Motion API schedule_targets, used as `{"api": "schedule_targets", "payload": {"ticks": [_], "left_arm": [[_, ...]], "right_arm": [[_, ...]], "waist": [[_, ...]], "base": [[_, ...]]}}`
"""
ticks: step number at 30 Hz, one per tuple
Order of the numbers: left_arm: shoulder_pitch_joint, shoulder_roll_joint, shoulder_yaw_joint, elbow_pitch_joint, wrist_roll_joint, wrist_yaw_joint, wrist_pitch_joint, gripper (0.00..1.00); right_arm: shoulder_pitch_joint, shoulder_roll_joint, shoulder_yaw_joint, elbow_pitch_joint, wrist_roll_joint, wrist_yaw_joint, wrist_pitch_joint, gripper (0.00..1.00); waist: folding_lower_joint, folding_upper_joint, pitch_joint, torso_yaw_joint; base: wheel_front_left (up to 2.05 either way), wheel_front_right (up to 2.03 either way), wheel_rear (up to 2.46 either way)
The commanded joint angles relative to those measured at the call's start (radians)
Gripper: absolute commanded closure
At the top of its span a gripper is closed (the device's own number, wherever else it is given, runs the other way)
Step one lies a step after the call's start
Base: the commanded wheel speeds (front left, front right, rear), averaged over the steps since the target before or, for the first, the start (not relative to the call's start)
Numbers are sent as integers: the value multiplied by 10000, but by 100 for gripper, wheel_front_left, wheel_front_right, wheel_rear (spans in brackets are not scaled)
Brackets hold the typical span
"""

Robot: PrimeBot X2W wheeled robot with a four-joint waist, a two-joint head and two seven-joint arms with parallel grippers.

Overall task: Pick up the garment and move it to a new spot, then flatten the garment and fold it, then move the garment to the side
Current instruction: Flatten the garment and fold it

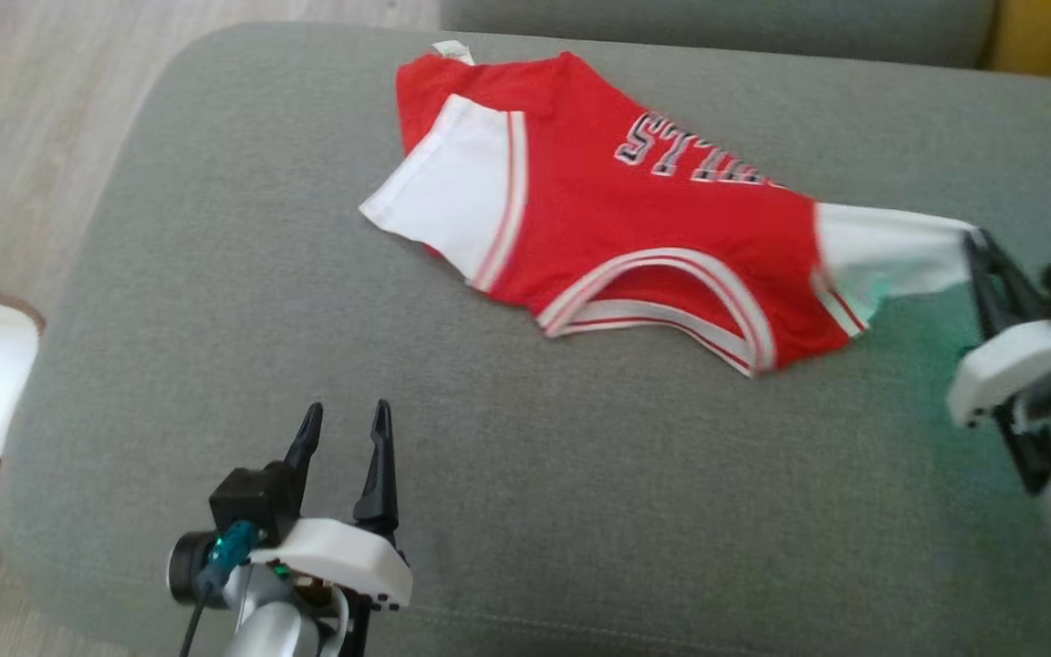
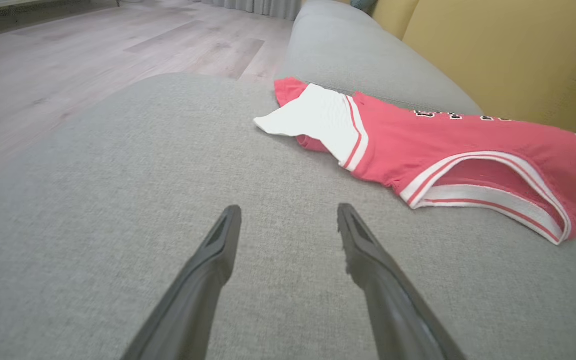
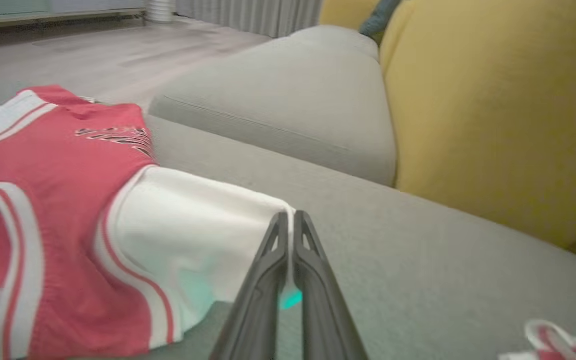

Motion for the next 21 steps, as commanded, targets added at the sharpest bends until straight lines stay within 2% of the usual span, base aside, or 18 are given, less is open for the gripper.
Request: {"api": "schedule_targets", "payload": {"ticks": [1,5,9,14,21], "left_arm": [[-333,72,294,-288,102,-8,-55,0],[-373,72,308,-242,131,-48,-55,0],[-385,72,227,-216,89,-66,-55,0],[-292,72,180,-197,13,-26,-55,0],[-183,72,191,-186,-39,11,-55,0]], "right_arm": [[-304,-139,-246,-247,-121,65,-43,0],[-189,259,-956,-625,-597,65,-43,0],[-150,809,-954,-1190,-939,65,-43,0],[109,1477,-4,-1307,-875,65,-43,0],[829,1720,1397,-747,-486,65,-43,0]], "waist": [[0,0,55,-112],[0,0,42,-161],[0,0,24,-37],[0,0,-3,224],[0,0,-52,408]], "base": [[0,0,0],[0,0,0],[0,0,0],[0,0,0],[0,0,0]]}}
